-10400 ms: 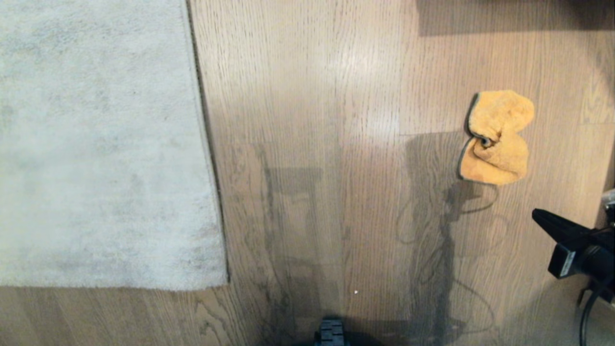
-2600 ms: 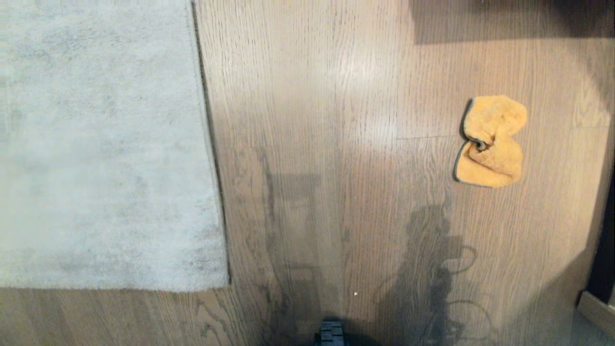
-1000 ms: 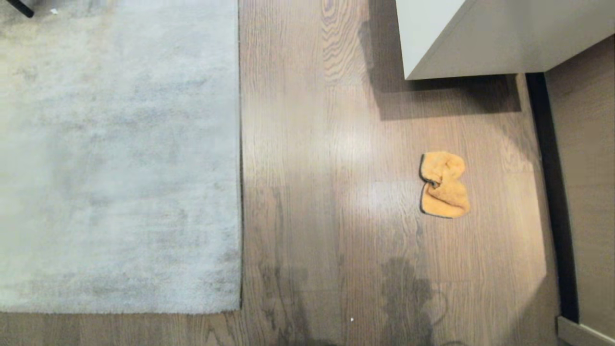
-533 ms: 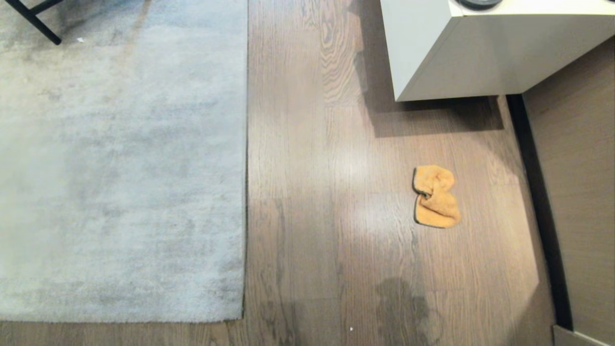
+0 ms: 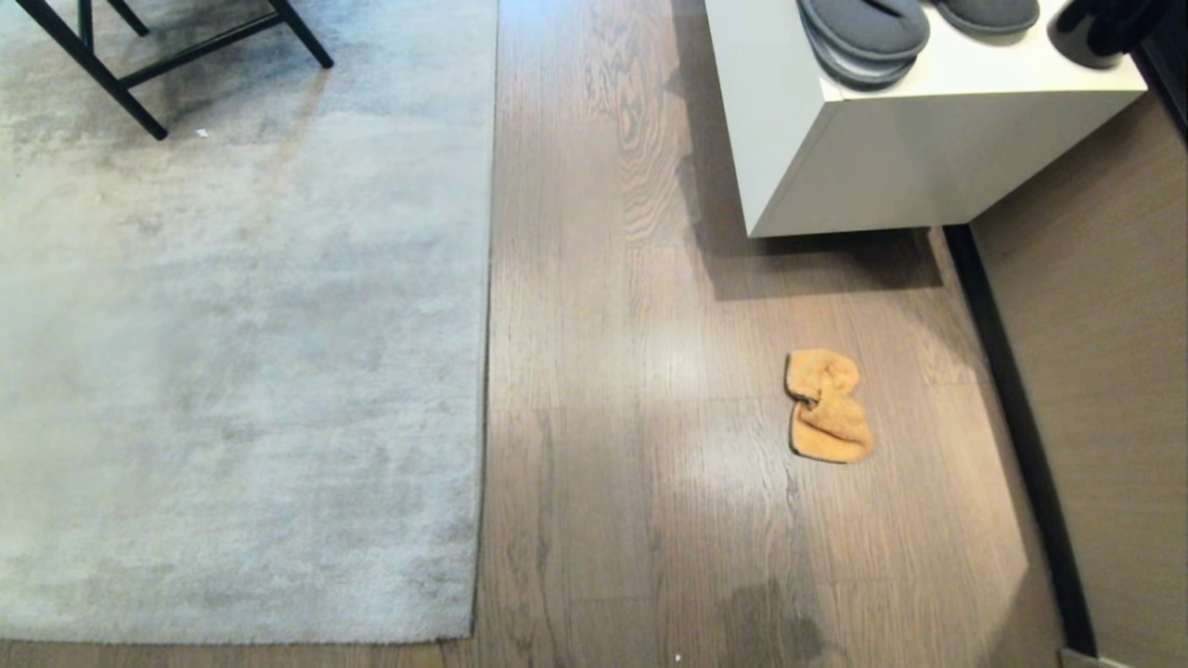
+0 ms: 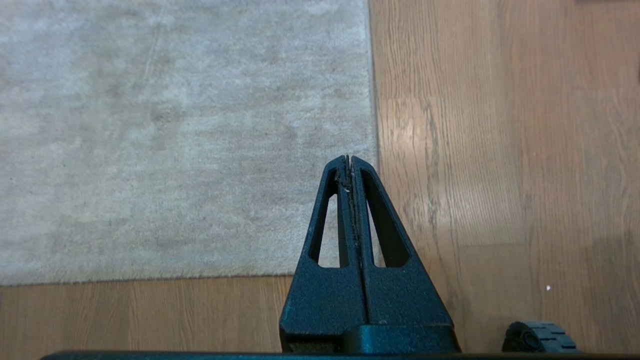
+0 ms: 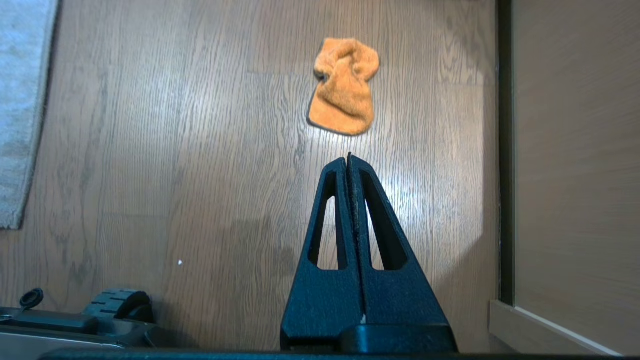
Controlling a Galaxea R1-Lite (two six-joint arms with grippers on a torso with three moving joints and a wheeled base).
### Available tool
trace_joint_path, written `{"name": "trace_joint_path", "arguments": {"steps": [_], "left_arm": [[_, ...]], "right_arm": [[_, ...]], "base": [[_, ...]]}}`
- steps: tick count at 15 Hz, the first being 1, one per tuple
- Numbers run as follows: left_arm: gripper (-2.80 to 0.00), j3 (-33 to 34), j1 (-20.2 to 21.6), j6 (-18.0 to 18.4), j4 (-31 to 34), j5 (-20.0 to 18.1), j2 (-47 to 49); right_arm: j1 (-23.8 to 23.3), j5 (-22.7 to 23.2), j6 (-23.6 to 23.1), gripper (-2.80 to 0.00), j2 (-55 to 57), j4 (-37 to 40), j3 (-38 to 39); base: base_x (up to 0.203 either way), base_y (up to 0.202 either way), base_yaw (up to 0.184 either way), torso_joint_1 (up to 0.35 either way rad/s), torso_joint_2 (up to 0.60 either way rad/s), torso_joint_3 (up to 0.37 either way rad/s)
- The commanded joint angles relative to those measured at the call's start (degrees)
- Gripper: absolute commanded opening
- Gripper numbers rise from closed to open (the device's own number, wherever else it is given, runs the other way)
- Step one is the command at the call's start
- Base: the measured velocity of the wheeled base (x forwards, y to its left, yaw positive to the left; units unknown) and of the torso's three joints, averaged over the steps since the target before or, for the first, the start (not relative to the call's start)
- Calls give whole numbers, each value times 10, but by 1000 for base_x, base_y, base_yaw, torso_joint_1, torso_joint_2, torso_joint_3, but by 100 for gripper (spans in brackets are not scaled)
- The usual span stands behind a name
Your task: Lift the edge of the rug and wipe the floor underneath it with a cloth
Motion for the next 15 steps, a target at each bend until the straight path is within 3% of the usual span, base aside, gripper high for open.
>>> {"name": "trace_joint_path", "arguments": {"steps": [1, 15], "left_arm": [[-280, 0, 0, -1, -1, 0, 0], [-280, 0, 0, -1, -1, 0, 0]], "right_arm": [[0, 0, 0, -280, 1, 0, 0], [0, 0, 0, -280, 1, 0, 0]], "base": [[0, 0, 0, 4, 2, 205], [0, 0, 0, 2, 4, 203]]}}
